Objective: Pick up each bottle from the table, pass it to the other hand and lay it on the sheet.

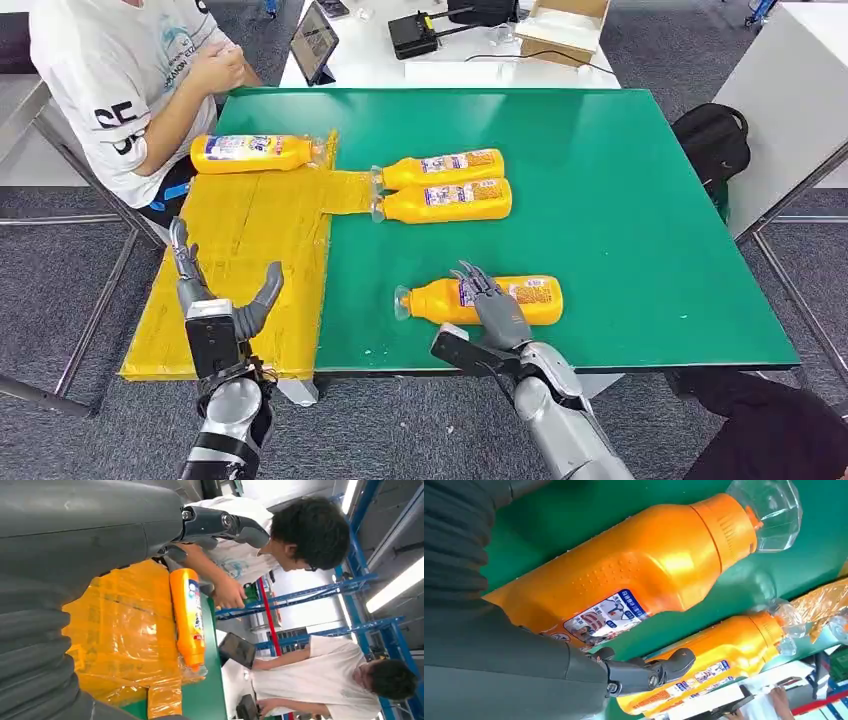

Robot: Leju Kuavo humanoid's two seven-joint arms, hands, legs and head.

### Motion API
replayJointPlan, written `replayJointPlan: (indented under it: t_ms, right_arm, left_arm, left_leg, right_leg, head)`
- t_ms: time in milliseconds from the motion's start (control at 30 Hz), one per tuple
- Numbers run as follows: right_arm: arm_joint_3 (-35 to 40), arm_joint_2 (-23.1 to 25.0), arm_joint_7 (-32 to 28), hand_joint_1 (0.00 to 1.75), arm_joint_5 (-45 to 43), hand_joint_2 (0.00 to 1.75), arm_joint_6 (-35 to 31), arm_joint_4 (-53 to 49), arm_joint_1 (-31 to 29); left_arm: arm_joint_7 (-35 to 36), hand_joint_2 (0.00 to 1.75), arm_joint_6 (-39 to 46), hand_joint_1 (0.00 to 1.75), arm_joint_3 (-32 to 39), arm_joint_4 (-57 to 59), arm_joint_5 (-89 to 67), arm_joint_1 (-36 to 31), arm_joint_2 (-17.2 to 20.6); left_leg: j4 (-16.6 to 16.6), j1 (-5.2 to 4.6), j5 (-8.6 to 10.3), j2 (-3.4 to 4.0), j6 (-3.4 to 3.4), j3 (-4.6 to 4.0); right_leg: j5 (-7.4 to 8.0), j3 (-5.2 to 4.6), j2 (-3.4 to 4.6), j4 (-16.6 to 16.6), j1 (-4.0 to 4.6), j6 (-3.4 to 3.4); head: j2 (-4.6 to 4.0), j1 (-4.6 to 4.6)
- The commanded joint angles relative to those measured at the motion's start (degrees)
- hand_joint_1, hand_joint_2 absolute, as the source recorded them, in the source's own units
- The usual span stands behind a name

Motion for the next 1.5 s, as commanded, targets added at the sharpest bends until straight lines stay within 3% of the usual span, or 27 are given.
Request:
replayJointPlan:
  t_ms: [33, 600, 1500]
  right_arm:
    - [0.74, -3.24, 1.75, 0.0, 0.5, 1.75, 0.52, 5.01, -2.53]
    - [0.13, -5.57, 5.16, 0.0, 3.79, 1.75, 0.29, 7.01, -5.84]
    - [0.68, -6.03, 4.33, 0.0, 4.62, 1.75, -0.05, 6.35, -7.74]
  left_arm:
    - [0.19, 1.75, -0.48, 0.0, -0.44, 4.09, 1.06, -1.64, 0.23]
    - [0.19, 1.75, -1.6, 0.0, 0.27, 5.76, 2.12, -2.08, 0.18]
    - [0.19, 1.75, -2.21, 0.0, 0.72, 6.45, 2.54, -2.1, -0.22]
  left_leg:
    - [-0.08, -0.02, -0.12, -0.06, 0.12, 0.39]
    - [-0.06, -0.04, -0.12, -0.03, 0.1, 0.36]
    - [-0.03, -0.03, -0.08, -0.02, 0.08, 0.24]
  right_leg:
    - [-0.14, 0.43, -0.16, -0.09, 0.04, -0.2]
    - [-0.12, 0.39, -0.12, -0.06, 0.03, -0.19]
    - [-0.07, 0.26, -0.09, -0.04, 0.02, -0.14]
  head:
    - [0.0, 0.0]
    - [0.0, -0.02]
    - [0.0, -0.02]
